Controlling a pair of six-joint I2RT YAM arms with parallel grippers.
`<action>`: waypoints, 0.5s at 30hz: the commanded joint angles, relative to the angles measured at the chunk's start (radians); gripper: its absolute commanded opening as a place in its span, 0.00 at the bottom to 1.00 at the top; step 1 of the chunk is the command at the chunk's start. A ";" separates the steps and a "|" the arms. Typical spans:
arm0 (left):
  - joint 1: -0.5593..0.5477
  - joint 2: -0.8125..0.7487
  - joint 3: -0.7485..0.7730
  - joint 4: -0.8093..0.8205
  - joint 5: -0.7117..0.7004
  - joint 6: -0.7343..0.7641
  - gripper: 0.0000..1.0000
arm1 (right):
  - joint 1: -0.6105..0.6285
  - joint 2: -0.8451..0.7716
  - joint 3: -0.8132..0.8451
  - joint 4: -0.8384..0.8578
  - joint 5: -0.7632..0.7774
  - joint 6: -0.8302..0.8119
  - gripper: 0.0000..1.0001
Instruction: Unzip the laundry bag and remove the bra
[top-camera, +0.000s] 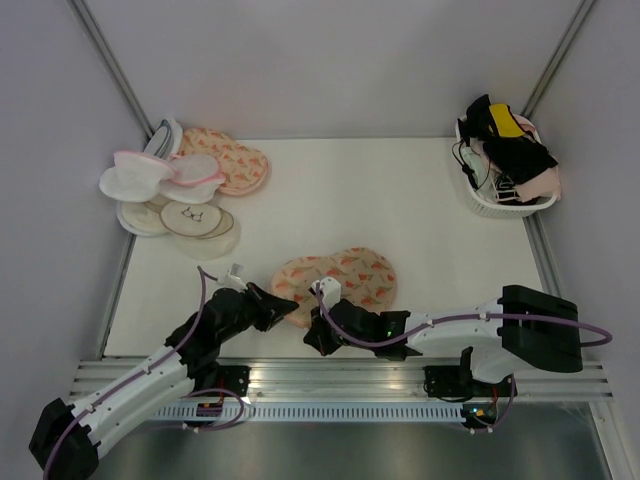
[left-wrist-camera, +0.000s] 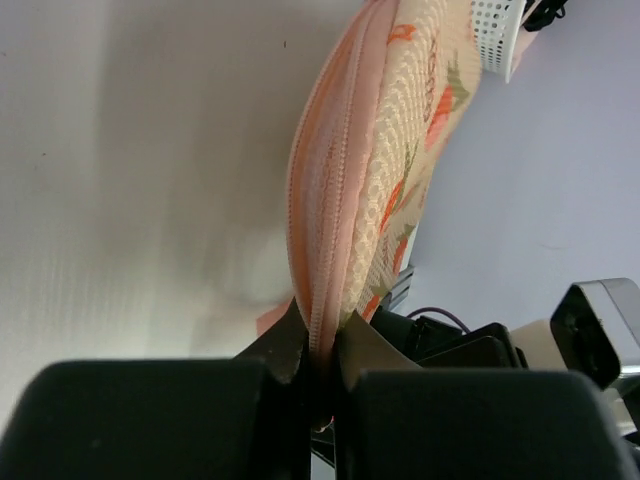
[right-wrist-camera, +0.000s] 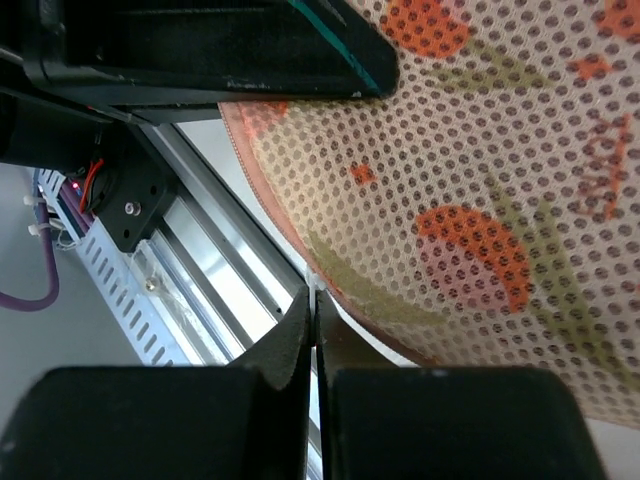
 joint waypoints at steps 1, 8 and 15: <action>-0.005 0.007 0.016 0.082 0.009 0.012 0.02 | -0.002 -0.023 0.071 -0.086 0.055 -0.017 0.00; 0.001 0.013 0.073 -0.035 -0.044 0.136 0.02 | -0.002 -0.029 0.180 -0.665 0.460 0.133 0.01; 0.007 0.107 0.124 -0.033 -0.045 0.216 0.02 | -0.014 -0.076 0.114 -0.797 0.543 0.240 0.01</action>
